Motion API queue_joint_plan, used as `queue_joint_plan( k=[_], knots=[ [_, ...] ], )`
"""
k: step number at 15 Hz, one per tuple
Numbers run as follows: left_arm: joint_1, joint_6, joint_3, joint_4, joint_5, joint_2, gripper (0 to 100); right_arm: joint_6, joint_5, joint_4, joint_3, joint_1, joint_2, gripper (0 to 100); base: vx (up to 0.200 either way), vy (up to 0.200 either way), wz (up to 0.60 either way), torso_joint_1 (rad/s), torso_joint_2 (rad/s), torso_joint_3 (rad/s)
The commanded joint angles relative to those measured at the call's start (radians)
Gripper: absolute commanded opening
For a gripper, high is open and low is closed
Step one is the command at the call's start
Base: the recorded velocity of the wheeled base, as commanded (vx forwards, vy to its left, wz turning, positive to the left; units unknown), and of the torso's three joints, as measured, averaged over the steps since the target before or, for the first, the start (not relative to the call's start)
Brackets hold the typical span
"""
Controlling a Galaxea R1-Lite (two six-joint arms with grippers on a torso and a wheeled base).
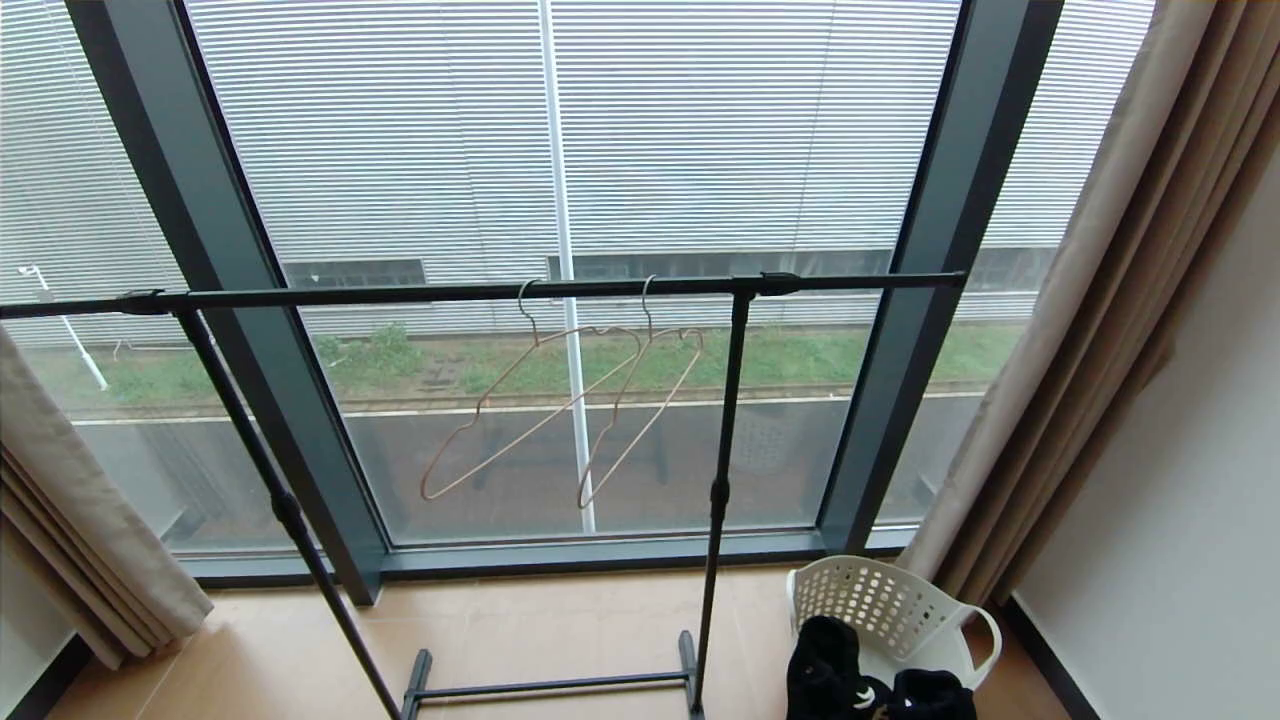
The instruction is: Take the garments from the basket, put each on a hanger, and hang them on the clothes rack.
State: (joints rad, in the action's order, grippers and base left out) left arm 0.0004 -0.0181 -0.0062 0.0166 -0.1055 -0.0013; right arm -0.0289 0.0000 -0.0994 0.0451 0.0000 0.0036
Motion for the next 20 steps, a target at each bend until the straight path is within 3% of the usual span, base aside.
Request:
queue_joint_plan(
  k=[1, 20],
  knots=[
    [0.001, 0.0, 0.0, 0.0, 0.0, 0.001, 100, 0.0, 0.0, 0.0, -0.001, 0.0, 0.001, 100, 0.0, 0.0, 0.0, 0.0, 0.0, 0.0],
    [0.0, 0.0, 0.0, 0.0, 0.0, 0.001, 100, 0.0, 0.0, 0.0, -0.001, 0.002, 0.001, 100, 0.0, 0.0, 0.0, 0.0, 0.0, 0.0]
  ],
)
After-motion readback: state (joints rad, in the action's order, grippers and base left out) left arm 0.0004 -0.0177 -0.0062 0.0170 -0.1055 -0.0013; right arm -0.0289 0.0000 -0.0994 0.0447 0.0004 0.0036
